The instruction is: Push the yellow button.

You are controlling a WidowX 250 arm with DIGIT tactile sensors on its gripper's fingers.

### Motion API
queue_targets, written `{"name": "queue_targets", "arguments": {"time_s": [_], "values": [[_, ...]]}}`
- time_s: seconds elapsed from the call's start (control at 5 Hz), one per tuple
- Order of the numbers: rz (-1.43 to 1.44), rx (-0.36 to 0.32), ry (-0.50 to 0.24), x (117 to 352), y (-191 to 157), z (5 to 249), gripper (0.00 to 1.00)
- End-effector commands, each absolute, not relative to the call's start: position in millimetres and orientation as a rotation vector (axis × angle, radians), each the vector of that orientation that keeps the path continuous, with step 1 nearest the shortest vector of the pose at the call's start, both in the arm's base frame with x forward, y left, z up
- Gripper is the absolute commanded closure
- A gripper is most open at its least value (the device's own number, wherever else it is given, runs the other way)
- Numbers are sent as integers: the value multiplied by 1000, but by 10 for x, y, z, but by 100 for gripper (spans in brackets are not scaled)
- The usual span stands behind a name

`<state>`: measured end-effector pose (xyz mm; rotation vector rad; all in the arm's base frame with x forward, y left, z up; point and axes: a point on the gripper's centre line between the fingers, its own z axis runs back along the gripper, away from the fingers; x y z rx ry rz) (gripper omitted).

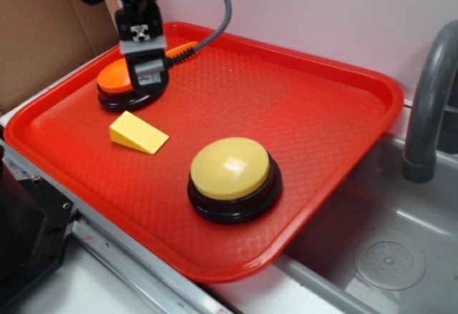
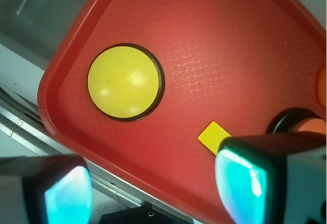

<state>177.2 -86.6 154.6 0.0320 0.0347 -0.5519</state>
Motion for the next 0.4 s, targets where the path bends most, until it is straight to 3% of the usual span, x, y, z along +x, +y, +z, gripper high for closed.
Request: {"name": "queue_targets", "arguments": {"time_s": [0.0, 0.2], "values": [[-525, 39, -61, 1772, -907, 1711, 0], [-480, 29, -99, 1777, -845, 1740, 0]]}}
